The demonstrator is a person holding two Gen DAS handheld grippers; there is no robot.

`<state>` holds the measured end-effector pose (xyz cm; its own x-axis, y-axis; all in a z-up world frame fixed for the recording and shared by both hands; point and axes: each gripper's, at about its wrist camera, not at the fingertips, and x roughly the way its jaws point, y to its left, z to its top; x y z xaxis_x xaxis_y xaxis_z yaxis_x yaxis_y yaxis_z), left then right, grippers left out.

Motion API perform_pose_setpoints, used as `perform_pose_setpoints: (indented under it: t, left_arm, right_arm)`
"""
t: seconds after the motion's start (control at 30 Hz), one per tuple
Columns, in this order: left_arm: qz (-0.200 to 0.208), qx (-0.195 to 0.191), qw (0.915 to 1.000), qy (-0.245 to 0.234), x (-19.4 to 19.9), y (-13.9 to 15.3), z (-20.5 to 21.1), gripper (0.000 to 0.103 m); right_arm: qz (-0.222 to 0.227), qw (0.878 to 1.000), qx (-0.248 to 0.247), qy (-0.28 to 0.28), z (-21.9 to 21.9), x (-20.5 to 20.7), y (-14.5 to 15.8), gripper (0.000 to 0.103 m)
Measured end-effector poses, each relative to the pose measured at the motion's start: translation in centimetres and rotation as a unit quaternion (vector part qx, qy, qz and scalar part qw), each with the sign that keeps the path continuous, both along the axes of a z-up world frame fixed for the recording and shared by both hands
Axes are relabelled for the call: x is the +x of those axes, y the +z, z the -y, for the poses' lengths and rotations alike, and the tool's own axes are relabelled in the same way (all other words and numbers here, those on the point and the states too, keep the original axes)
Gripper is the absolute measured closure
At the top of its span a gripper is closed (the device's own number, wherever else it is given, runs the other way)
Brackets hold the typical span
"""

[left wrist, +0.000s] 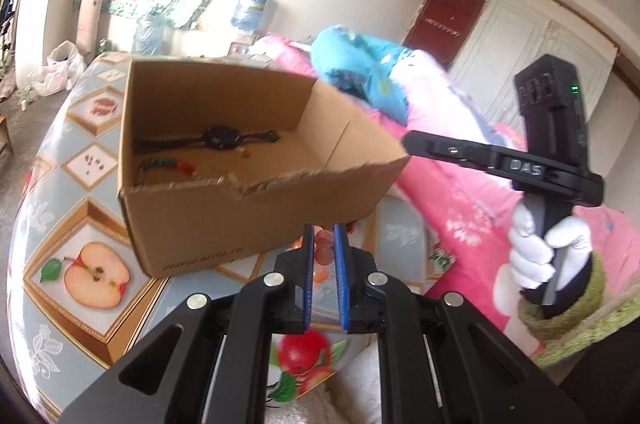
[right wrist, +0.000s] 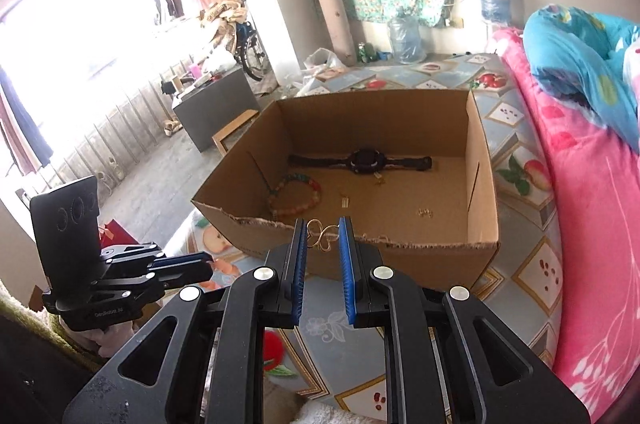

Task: Organize jewelry
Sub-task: 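Carry the pink bead bracelet over the box and open the left tool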

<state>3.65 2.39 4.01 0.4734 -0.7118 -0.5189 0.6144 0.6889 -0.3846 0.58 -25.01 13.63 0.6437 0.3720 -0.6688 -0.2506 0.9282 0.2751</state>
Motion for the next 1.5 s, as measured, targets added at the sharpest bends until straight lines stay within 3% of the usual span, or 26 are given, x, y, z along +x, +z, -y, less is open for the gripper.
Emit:
perform_pose_setpoints:
  t: [0.2, 0.43, 0.53, 0.67, 0.87, 1.03, 1.2, 1.33, 1.5]
  left_arm:
    - [0.016, -0.041, 0.9988, -0.021, 0.0, 3.1, 0.1, 0.094]
    - [0.049, -0.059, 0.9970, -0.015, 1.1, 6.8, -0.2, 0.094]
    - [0.058, -0.041, 0.9975, -0.001, 2.4, 7.7, 0.0, 0.094]
    - [0.041, -0.004, 0.9991, 0.002, 5.7, 7.9, 1.4, 0.094]
    - [-0.032, 0.061, 0.9973, -0.025, 11.7, 6.6, 5.1, 0.094]
    - [-0.110, 0.119, 0.9853, -0.054, 16.4, 3.7, 9.4, 0.094]
    - [-0.169, 0.181, 0.9662, -0.072, 19.8, 0.5, 13.2, 0.094]
    - [-0.190, 0.228, 0.9515, -0.080, 21.6, -1.7, 15.5, 0.094]
    - [-0.196, 0.256, 0.9433, -0.081, 22.9, -3.1, 17.3, 0.094]
  right_arm:
    - [0.017, 0.999, -0.015, 0.033, -0.4, 3.3, 1.8, 0.089]
    - [-0.047, 0.995, -0.024, 0.079, -1.5, 9.4, 0.0, 0.089]
    - [-0.066, 0.994, -0.025, 0.079, -1.6, 11.1, -0.5, 0.089]
    - [-0.053, 0.996, -0.011, 0.069, -0.6, 11.6, 0.5, 0.089]
    - [-0.025, 0.999, -0.009, 0.046, 1.8, 11.1, 2.1, 0.089]
    - [-0.016, 0.999, 0.014, 0.030, 4.0, 10.7, 2.1, 0.089]
    - [-0.011, 0.999, 0.030, 0.021, 5.8, 11.1, 1.7, 0.089]
    - [-0.007, 0.999, 0.045, 0.013, 7.2, 11.3, 1.5, 0.089]
    - [0.003, 0.998, 0.058, -0.001, 8.4, 11.1, 1.5, 0.089]
